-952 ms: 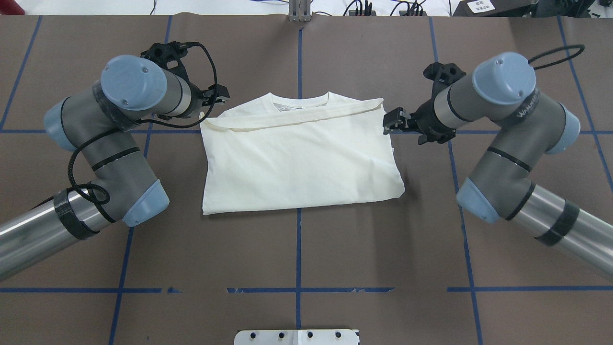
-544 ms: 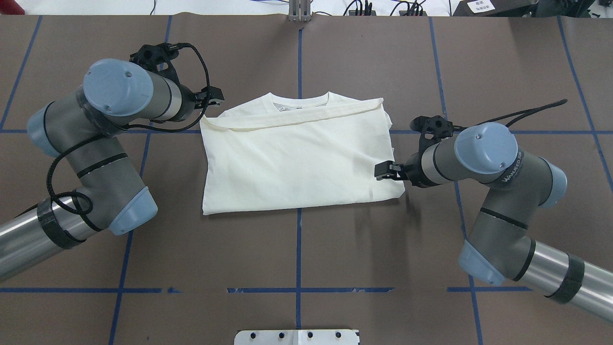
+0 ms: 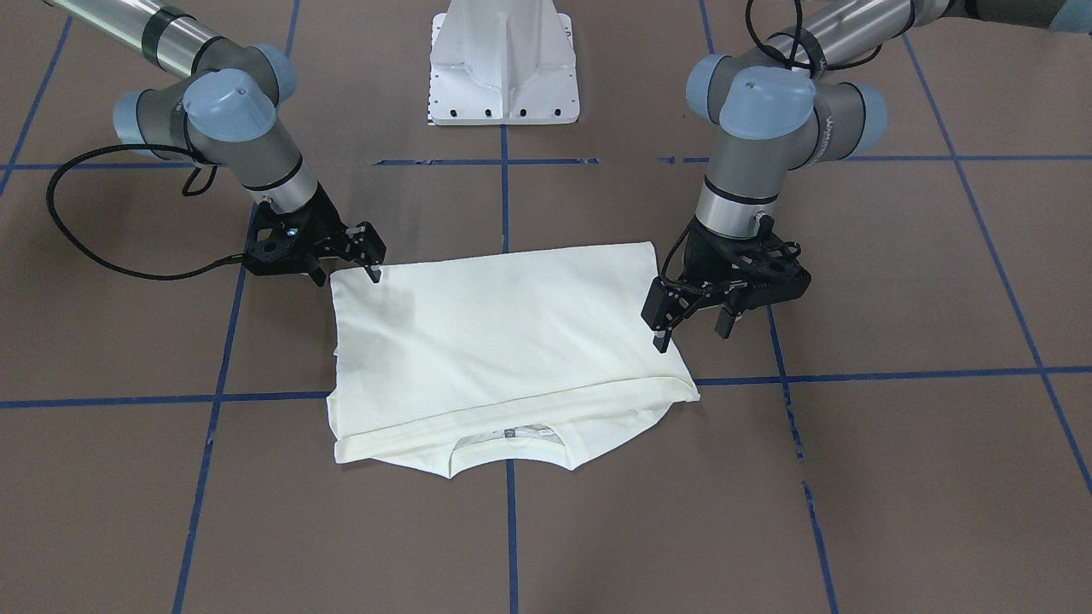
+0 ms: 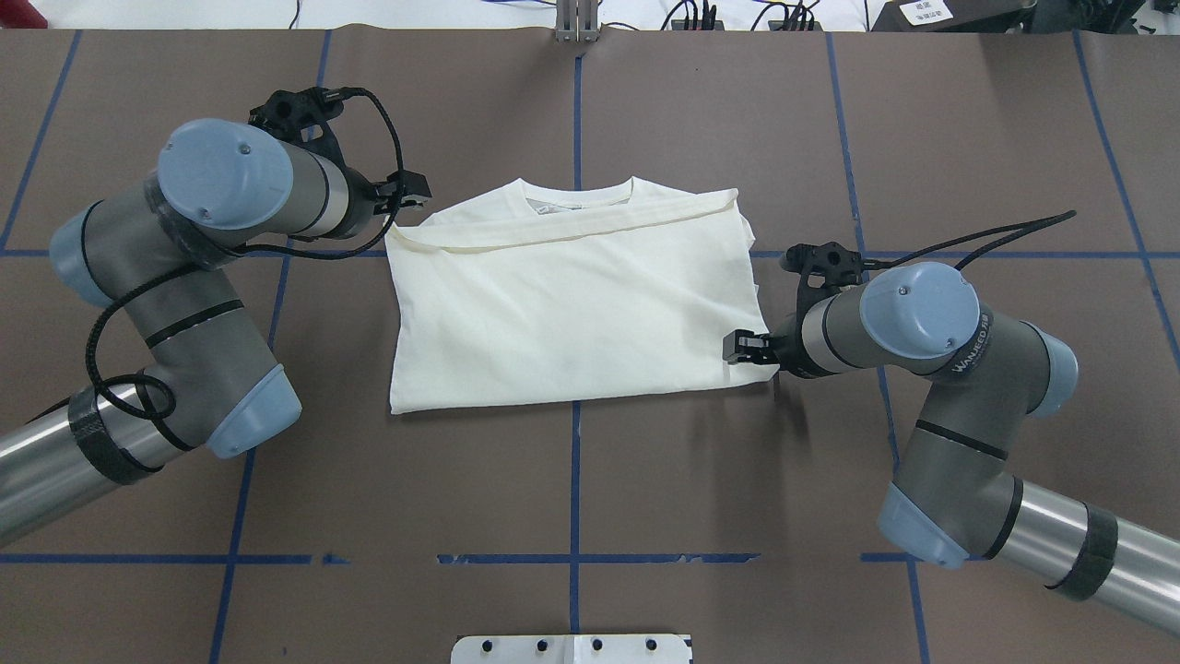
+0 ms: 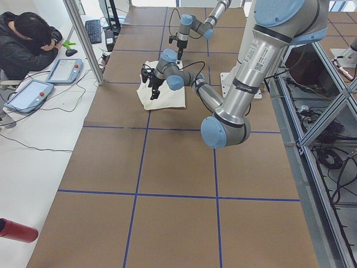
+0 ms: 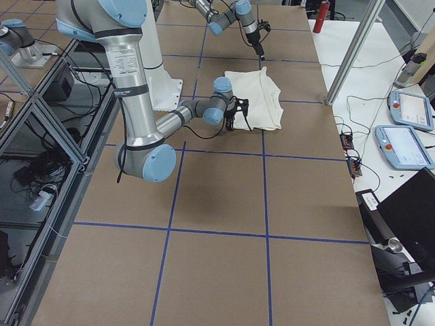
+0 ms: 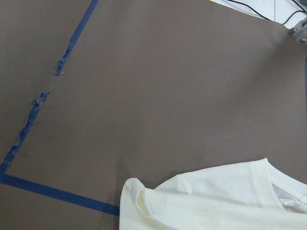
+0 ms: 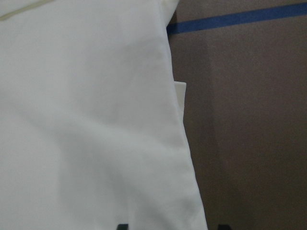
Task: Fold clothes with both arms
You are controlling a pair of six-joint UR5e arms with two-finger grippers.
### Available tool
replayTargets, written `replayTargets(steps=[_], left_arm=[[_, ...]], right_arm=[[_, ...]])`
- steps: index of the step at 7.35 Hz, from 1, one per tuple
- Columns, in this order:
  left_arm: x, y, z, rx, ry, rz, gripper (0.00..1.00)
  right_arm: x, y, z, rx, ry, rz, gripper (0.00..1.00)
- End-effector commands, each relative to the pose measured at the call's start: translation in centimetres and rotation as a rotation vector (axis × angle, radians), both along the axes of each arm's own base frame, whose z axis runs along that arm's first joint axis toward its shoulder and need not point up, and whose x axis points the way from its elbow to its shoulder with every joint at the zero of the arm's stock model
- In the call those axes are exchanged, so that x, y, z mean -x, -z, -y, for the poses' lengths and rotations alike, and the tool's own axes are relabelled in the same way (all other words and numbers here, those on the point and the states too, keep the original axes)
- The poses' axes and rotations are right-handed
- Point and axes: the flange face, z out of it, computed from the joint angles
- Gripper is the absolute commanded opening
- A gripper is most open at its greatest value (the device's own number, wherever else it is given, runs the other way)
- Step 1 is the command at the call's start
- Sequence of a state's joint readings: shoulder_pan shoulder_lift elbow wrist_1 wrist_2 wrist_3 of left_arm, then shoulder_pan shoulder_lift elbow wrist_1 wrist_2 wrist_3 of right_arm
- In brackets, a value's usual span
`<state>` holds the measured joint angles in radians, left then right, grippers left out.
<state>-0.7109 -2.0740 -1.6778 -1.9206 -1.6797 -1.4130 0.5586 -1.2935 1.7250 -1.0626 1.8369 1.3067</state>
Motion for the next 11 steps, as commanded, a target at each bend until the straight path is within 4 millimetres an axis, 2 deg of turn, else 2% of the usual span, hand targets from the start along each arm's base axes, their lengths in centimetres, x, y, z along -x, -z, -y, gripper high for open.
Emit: replayTargets(steps=[1,3,4,6,8,10,11], left_arm=[[0.0,0.0,0.0,0.000,-0.001,0.000,1.00],[0.1,0.6,-0.2,-0.006,0.000,-0.009,1.00],[0.2,0.7,-0.2,-0.009,0.001,-0.011,1.00],[0.4,1.1,-0.4,-0.015,0.004,-0.015,1.00],[0.4,1.5,-0.6,-0.021,0.002,-0.021,1.00],[0.4,2.5,-1.4,-0.032,-0.006,-0.037,1.00],[0.2,3.1,-2.2,-0.036,-0.018,-0.043,1.00]], right_arm=[[-0.4,-0.8,-0.2,-0.015,0.024,-0.013,0.00],[-1.5,-2.6,-1.1,-0.022,0.044,-0.034,0.00],[-1.3,-1.7,-2.5,-0.031,0.069,-0.016,0.00],[-3.8,-0.8,-8.9,-0.021,0.152,0.021,0.00],[-7.2,-1.1,-15.5,0.049,0.294,0.043,0.00],[-8.4,-1.8,-24.0,0.094,0.448,0.006,0.00],[-7.4,-1.7,-27.0,0.131,0.493,0.001,0.00]])
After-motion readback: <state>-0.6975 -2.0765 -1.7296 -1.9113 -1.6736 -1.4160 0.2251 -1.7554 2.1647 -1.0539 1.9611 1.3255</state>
